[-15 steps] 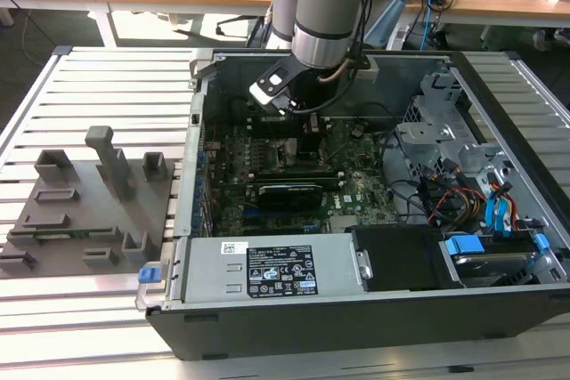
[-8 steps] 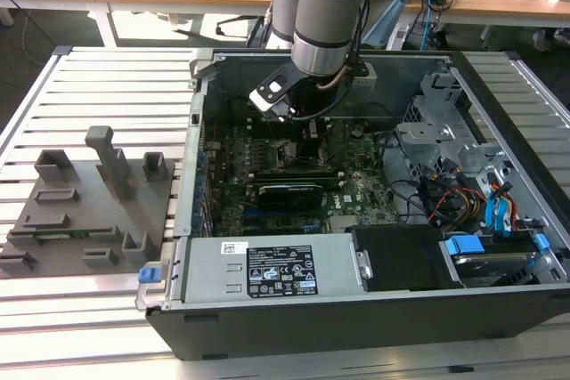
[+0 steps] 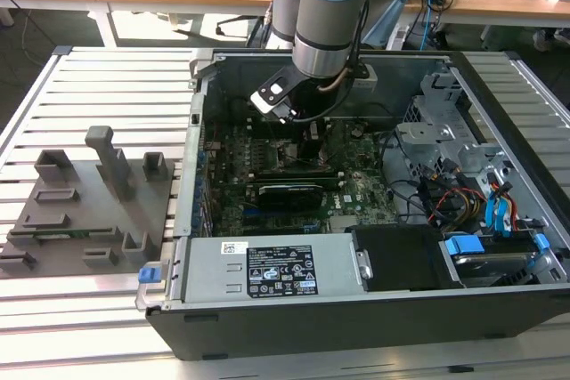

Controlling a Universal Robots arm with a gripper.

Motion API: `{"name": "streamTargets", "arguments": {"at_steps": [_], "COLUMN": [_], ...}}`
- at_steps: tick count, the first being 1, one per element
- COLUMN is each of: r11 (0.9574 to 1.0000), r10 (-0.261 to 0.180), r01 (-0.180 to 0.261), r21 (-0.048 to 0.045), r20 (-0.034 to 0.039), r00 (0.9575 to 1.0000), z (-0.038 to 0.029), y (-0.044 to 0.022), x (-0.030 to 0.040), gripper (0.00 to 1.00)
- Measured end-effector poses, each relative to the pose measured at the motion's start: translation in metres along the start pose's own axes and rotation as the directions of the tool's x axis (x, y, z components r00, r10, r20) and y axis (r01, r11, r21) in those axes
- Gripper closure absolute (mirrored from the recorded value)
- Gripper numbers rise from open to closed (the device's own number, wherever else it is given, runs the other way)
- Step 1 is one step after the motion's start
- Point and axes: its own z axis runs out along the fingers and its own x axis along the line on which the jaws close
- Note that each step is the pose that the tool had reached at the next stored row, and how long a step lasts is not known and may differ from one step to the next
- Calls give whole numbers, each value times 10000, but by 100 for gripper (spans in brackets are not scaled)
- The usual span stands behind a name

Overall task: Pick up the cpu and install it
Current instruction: 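Place the cpu into insertion slot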

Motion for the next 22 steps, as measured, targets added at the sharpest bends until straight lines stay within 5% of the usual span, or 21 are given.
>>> {"name": "streamTargets", "arguments": {"at_steps": [13, 20, 21, 22], "r11": [10000, 10000, 10000, 10000], "r10": [-1, 1, 0, 2], "r01": [1, -1, 0, -1], "r21": [-4, -5, -5, -4], "r20": [-19, 15, 29, 35], "r00": [10000, 10000, 10000, 10000], "z": [5, -137, -144, -147], "y": [1, -7, -8, -8], "x": [1, 0, 0, 0], "gripper": [38, 38, 40, 53]}}
